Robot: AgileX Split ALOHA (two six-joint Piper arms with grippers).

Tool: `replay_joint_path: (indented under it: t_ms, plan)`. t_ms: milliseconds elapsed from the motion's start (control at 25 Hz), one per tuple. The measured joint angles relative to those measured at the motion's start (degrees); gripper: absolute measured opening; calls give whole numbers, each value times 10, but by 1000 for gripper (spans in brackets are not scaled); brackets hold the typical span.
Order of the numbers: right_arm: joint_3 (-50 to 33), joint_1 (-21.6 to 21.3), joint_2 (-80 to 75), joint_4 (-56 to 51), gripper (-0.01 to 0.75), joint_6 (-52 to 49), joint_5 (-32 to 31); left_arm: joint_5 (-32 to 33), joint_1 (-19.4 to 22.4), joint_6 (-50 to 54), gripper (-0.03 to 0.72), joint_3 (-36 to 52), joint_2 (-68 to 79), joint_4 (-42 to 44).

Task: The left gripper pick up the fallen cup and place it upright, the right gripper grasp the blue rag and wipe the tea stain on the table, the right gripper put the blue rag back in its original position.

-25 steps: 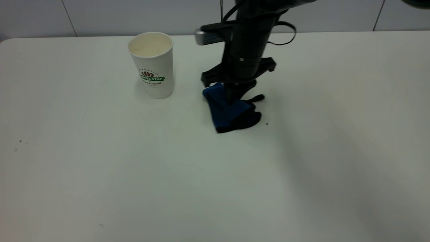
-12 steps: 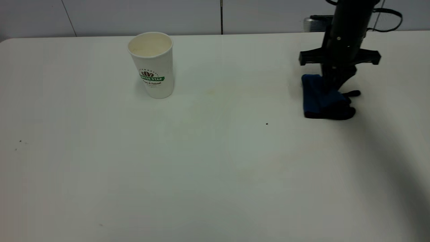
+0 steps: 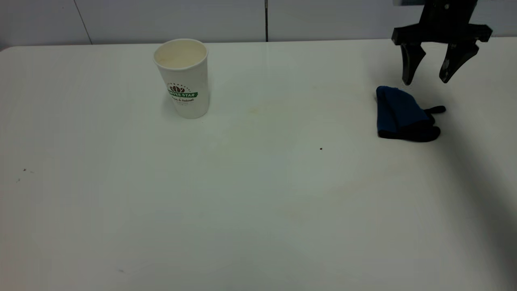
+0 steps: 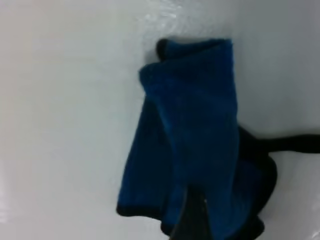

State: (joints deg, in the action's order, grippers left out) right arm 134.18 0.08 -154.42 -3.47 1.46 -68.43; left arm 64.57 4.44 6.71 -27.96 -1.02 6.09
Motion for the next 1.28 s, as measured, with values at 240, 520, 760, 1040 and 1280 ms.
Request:
replay_joint_path:
  t_ms: [240, 520, 760, 1040, 1280]
  plan:
    - [23, 0, 34, -51, 728, 14, -12, 0, 0, 0, 241, 0, 0, 0]
    - [-161, 23, 229, -49, 728, 38, -13, 0, 0, 0, 241, 0, 0, 0]
    - [-355, 35, 479, -19, 724, 12, -16, 0, 0, 0, 241, 0, 0, 0]
    - [-555, 35, 747, 35, 710, 0, -20, 0, 0, 0, 241, 0, 0, 0]
    - [-735, 35, 976, 50, 689, -19, -25, 0, 0, 0, 241, 0, 0, 0]
